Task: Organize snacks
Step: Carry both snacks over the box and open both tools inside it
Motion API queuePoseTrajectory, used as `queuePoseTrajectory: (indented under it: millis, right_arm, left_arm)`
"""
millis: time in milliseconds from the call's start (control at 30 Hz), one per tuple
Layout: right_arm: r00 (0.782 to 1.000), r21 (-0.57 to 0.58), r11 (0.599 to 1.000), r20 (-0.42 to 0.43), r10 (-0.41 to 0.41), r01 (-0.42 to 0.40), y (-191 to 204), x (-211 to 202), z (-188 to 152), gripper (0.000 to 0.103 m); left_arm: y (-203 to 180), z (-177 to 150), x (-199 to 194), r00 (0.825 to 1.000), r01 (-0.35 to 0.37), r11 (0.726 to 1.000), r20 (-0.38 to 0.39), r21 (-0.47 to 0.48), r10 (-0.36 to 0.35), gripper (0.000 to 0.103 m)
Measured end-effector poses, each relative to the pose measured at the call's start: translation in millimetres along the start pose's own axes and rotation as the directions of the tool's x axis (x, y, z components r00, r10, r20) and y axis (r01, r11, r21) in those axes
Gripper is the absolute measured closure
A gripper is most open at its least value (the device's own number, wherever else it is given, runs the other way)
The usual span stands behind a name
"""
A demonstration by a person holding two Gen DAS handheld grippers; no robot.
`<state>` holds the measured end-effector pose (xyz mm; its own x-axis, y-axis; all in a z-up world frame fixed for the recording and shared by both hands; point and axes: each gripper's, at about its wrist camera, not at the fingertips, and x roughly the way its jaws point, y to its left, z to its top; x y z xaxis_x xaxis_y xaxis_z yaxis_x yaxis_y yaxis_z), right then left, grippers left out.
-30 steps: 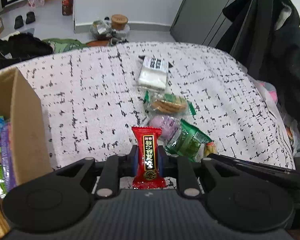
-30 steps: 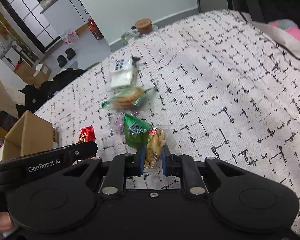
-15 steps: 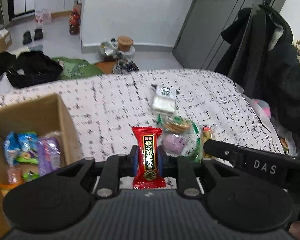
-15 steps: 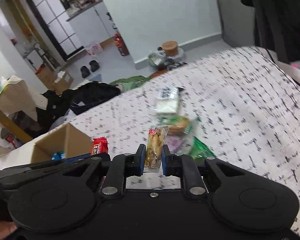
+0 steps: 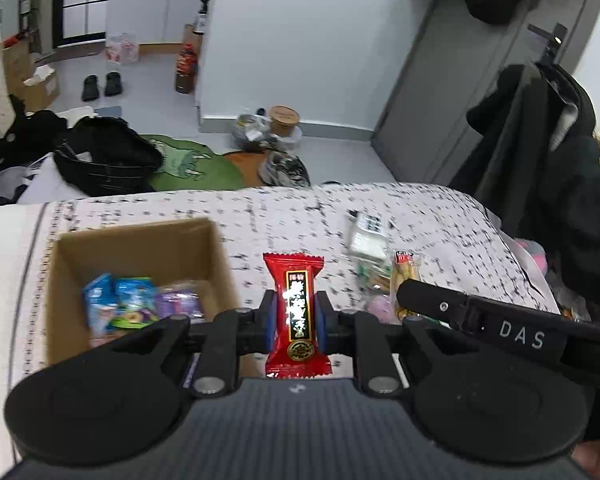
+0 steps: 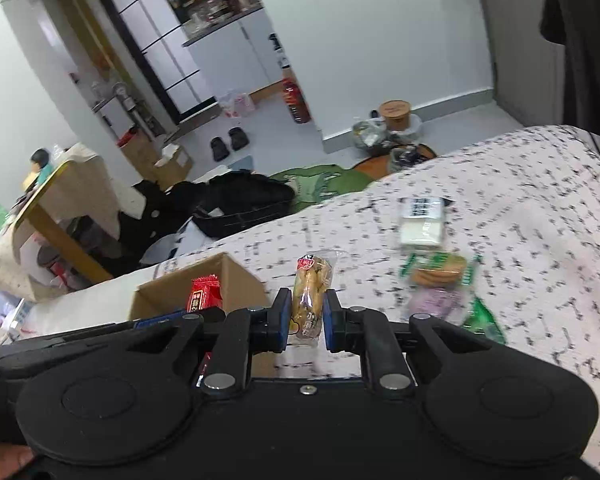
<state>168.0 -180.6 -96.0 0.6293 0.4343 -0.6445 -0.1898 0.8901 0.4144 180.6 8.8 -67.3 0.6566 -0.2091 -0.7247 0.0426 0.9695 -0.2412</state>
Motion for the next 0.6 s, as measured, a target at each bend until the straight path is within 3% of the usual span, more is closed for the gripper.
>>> queuePoseTrajectory:
  millis: [300,600]
  right_arm:
    - [0.994,-0.071,0.992,-0.040,0.097,-0.100,45,13,-6,0.087]
    - [0.985,-0.118,0.981,-0.091,0.143,-0.154,77,23,-20,0.086]
  left_arm:
    - [47,-7,-19,0.998,-0.065,0.997,-0.005,-0.047,0.065,0.085]
    - [77,-22,-24,0.995,-0.092,0.991,-0.032,-0.100,0.090,0.085]
